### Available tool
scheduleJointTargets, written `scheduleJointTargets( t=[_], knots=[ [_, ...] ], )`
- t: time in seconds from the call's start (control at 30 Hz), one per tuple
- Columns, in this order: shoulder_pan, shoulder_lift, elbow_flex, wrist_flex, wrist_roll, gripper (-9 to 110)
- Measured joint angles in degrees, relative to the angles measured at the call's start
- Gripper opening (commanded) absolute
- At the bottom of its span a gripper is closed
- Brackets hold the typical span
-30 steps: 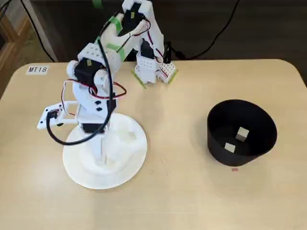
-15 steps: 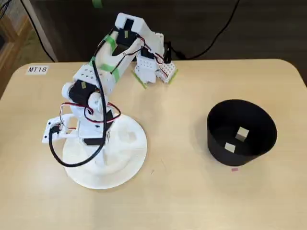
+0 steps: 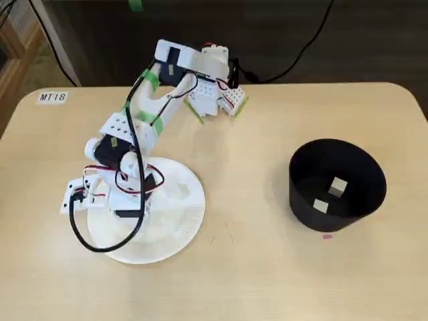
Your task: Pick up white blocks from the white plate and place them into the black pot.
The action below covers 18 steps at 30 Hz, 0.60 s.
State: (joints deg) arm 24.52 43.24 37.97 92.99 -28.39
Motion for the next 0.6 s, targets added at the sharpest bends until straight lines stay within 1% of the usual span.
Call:
scheduleJointTargets(
  t=[0.13,0.2,0.3,0.37,0.47,0.53,0.6],
  knots=[
    [-0.1,5.4,0.1,0.0,1.2,-2],
    [-0.4,12.9,0.1,0.0,3.1,-2],
    [-4.7,27.4,0.1,0.0,7.6,-2],
    [-10.9,37.6,0.1,0.0,11.8,-2],
    [-25.2,50.1,5.2,-1.1,18.7,-2],
    [-36.8,57.1,14.2,-6.9,23.0,-2],
    [-46.7,65.3,28.2,-17.7,27.5,-3]
  ],
)
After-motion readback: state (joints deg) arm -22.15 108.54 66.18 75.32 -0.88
